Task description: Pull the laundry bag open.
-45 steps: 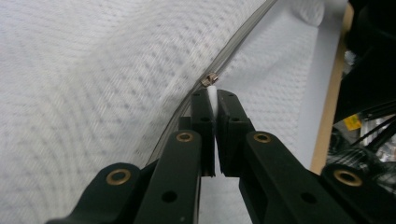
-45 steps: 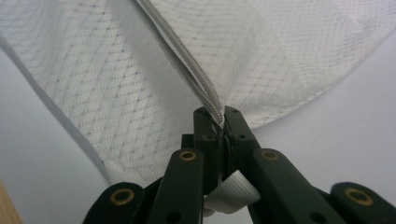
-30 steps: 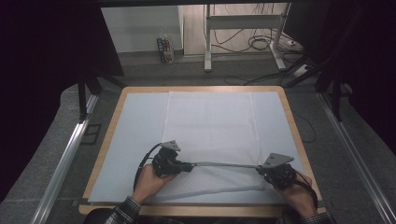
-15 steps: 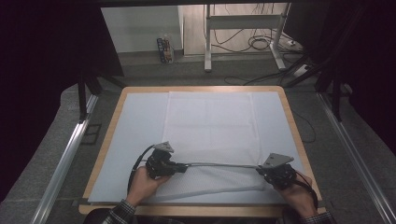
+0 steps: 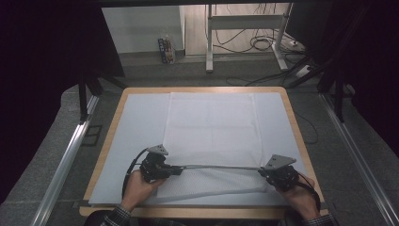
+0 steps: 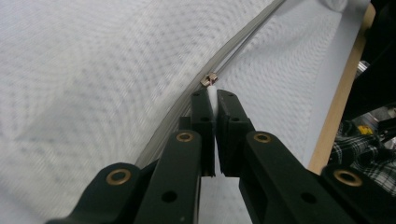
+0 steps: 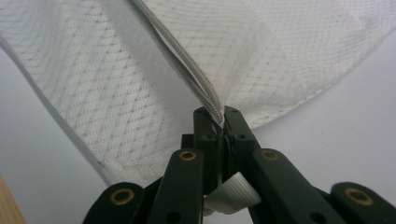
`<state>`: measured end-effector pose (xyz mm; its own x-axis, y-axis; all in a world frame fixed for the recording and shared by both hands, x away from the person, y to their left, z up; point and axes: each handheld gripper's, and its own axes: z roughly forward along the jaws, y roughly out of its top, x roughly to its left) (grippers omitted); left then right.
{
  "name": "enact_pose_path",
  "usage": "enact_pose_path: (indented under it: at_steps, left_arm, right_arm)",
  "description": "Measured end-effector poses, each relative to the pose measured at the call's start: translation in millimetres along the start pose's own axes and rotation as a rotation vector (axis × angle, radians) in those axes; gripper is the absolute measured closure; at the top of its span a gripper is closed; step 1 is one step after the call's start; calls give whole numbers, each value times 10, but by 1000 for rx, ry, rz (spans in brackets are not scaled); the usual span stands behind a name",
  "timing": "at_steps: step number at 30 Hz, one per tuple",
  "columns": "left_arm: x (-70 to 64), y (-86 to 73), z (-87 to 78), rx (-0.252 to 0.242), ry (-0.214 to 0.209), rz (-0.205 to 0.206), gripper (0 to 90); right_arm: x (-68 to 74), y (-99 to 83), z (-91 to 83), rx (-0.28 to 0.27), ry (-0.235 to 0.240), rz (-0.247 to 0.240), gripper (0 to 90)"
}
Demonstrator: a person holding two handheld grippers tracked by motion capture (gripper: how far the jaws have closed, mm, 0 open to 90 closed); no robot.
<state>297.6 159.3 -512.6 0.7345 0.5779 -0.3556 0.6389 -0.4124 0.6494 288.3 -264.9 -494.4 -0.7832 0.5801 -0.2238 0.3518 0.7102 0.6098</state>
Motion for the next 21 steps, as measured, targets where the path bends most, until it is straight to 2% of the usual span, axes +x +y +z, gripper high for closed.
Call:
enact_pose_path:
  at_steps: [7, 12, 16, 21]
  left_arm:
    - [59, -91, -87, -9, 8, -30, 874]
    - [77, -138, -135, -9, 23, -38, 874]
    - [121, -197, -203, -25, 20, -66, 874]
    - [137, -240, -238, -26, 34, -71, 874]
  right_arm:
    - [-7, -7, -3, 2, -1, 7, 849]
    - [-3, -6, -3, 4, 0, 10, 848]
    - [-4, -7, -5, 5, -2, 5, 849]
    - [-3, -6, -5, 6, 0, 6, 849]
